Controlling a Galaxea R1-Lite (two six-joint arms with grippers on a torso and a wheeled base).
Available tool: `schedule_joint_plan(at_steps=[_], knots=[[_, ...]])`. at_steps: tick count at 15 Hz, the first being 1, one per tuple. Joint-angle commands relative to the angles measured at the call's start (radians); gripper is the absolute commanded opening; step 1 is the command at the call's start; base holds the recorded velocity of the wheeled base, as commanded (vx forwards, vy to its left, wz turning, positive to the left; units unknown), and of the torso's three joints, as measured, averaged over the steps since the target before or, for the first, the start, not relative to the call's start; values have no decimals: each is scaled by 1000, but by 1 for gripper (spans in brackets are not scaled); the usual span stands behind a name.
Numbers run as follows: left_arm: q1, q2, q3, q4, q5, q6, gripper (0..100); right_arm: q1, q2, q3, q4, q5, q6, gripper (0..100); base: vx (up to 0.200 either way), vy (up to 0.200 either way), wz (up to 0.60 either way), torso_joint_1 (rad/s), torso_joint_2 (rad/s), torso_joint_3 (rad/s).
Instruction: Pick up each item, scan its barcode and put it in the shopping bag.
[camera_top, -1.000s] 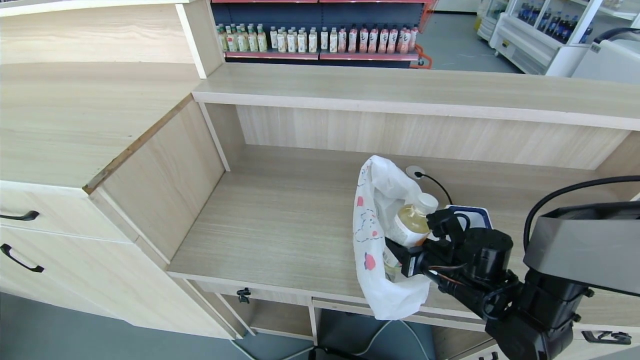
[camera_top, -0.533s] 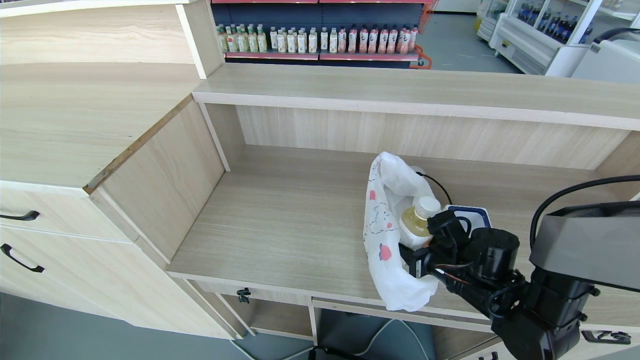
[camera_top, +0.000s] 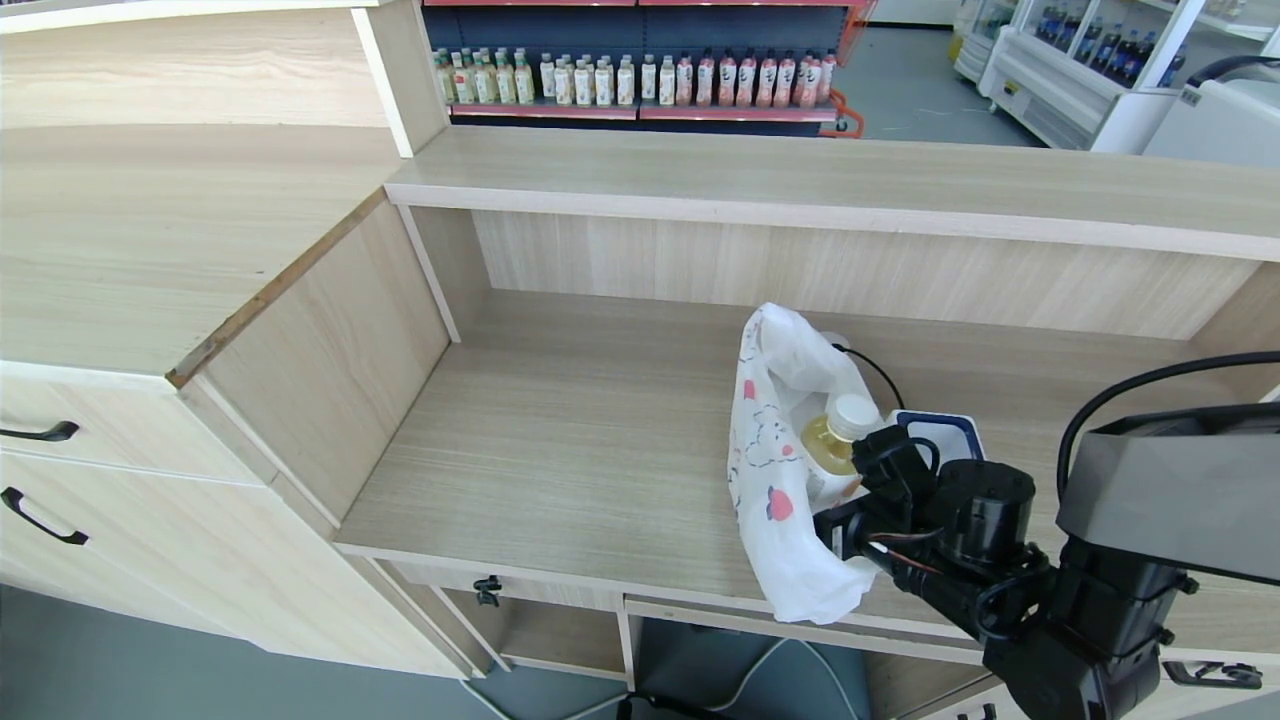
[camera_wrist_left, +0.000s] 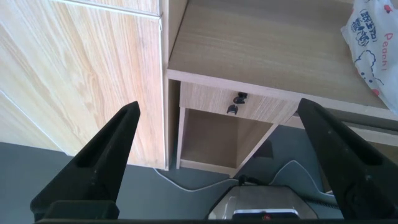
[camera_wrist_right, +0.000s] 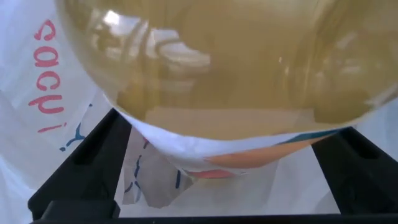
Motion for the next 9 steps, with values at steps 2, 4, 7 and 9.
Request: schedule_joint_plan(at_steps=[2,4,7,9], knots=[[0,0,0,0,0,0,100,0,-36,23,-6,3,33,100,0,0,0,0,0,0],[0,0,0,0,0,0,100,-5,-86,49,-6,3,65,100,0,0,0,0,0,0],[0,0,0,0,0,0,100,0,-187,63,-6,22,105,100,0,0,0,0,0,0],[0,0,0,0,0,0,100,-1,-258,90,-6,52,104,100,0,0,0,0,0,0]])
